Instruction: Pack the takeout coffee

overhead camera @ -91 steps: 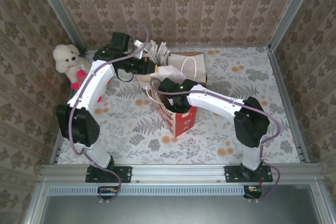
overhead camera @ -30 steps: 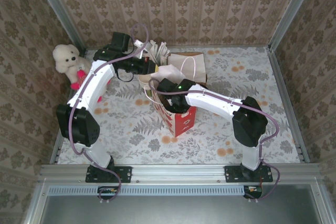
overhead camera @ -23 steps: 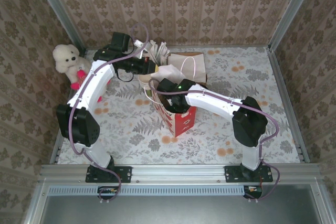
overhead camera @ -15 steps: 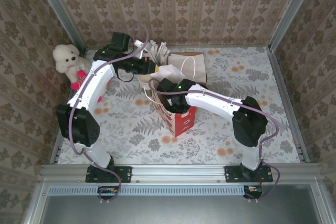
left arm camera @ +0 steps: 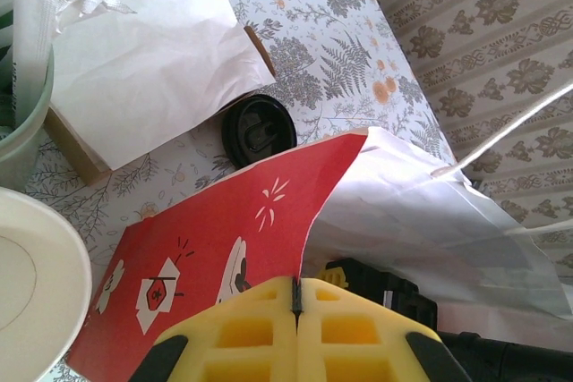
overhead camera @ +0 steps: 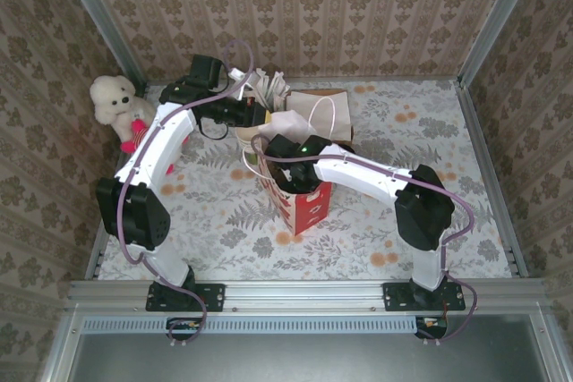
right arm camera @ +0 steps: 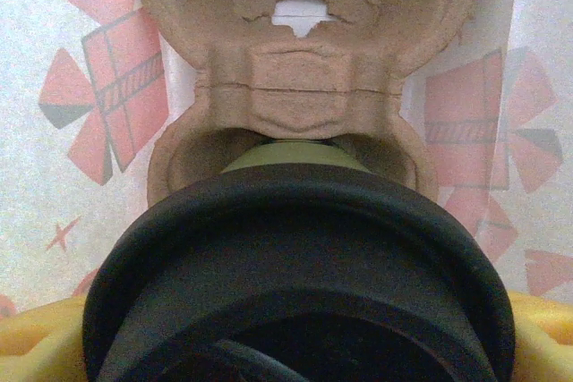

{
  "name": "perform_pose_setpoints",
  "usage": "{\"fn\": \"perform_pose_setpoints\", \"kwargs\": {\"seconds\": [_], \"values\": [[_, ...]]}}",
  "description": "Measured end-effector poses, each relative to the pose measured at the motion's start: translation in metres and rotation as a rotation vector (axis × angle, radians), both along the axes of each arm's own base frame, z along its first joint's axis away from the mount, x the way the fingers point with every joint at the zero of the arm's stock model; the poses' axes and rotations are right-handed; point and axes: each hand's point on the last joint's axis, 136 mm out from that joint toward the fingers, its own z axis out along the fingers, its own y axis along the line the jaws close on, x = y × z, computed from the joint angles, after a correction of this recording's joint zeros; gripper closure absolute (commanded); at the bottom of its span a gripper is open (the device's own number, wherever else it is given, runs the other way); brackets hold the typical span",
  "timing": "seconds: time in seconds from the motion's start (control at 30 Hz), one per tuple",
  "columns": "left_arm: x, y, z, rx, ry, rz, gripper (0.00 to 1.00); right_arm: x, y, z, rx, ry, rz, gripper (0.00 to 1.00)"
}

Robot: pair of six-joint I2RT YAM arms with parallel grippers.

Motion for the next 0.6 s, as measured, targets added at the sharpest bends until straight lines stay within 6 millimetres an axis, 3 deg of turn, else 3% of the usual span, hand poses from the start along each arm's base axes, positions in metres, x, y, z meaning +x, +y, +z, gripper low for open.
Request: {"fn": "perform_pose_setpoints", "kwargs": {"seconds": [0.07,0.6], "values": [[-0.0008,-0.0007,0.0003,-0.003,0.002,-0.003,1.00,-0.0013,0.0008,-0.0009,0.004,0.009,-0.007,0.00],[-0.0033,-0.0035,-0.0007,-0.011,-0.004,-0.014,1.00,-0.0034,-0.0016,0.0012,-0.009,0.016,-0.053,0.00]]}}
